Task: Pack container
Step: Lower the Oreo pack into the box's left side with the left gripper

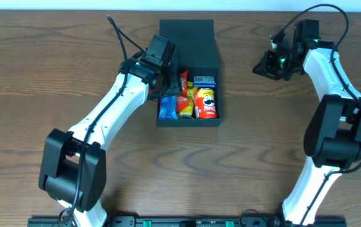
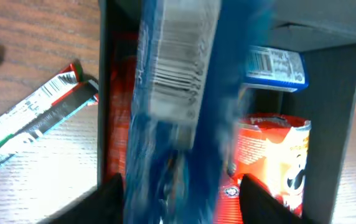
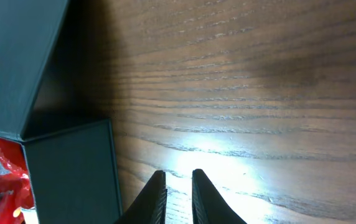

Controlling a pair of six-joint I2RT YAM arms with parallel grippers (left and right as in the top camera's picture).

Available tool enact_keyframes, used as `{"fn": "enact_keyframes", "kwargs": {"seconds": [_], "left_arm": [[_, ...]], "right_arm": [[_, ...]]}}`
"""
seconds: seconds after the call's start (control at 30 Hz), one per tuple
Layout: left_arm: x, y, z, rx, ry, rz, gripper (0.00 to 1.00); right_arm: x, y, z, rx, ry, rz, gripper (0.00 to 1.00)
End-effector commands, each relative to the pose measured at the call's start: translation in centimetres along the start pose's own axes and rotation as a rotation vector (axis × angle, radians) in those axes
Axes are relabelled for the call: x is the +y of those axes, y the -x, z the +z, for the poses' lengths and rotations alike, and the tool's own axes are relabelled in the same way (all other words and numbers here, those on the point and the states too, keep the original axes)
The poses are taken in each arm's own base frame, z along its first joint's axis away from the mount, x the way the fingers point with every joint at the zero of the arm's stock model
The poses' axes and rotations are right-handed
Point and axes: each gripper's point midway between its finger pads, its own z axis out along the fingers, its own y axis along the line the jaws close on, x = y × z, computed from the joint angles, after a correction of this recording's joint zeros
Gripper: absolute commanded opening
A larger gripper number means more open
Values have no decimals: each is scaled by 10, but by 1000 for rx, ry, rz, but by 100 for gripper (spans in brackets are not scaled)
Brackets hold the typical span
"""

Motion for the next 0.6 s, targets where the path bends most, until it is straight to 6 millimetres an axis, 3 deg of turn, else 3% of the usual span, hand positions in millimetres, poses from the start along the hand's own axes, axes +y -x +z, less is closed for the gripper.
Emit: {"fn": "enact_keyframes", "kwargs": {"seconds": [0.0, 0.13, 0.37, 0.5, 0.53, 0.57], "left_arm": [[-1, 6, 0, -9, 0, 33, 78], [-3, 8, -2, -14, -3, 79, 70], [-14, 29, -19, -83, -16, 112, 67], [-4, 43, -24, -145, 57, 110, 65], [-2, 44, -25, -152, 72, 116, 56], [-1, 45, -25, -153, 77, 123, 38]], "right_arm": [[10, 4, -11, -22, 23, -35, 15], [11, 3, -11, -21, 25, -36, 16], [11, 3, -11, -21, 26, -36, 17], [11, 3, -11, -21, 26, -36, 17], [11, 3, -11, -21, 26, -35, 17], [11, 3, -11, -21, 26, -36, 17]]}}
